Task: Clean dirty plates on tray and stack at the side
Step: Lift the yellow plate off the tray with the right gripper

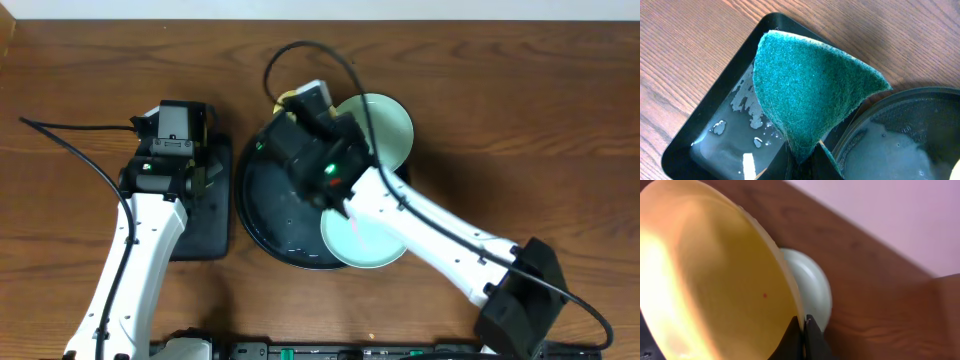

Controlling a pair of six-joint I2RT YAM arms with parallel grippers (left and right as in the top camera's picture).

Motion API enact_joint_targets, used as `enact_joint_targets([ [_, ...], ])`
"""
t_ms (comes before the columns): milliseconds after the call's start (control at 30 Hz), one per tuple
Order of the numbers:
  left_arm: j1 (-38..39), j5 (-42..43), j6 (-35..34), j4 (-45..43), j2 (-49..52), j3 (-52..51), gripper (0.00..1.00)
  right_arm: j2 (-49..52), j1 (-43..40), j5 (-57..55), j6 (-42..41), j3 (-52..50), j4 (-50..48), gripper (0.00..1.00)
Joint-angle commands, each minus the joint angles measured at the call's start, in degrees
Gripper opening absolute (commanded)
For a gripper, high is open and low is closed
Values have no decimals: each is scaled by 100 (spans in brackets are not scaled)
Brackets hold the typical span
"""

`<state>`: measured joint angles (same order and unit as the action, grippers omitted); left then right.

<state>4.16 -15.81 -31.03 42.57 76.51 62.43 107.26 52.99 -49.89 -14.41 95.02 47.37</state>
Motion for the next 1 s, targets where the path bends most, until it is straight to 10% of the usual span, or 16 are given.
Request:
enact_joint_targets([
  [0, -26, -125, 98, -15, 35, 79, 8, -61, 313, -1438, 35, 76, 2, 1],
  [600, -24, -125, 96, 4, 35, 79, 7, -61, 431, -2098, -83, 76, -85, 1],
  [967, -24, -125, 96, 7, 35, 79, 7, -286, 63, 667, -188, 76, -66, 1],
])
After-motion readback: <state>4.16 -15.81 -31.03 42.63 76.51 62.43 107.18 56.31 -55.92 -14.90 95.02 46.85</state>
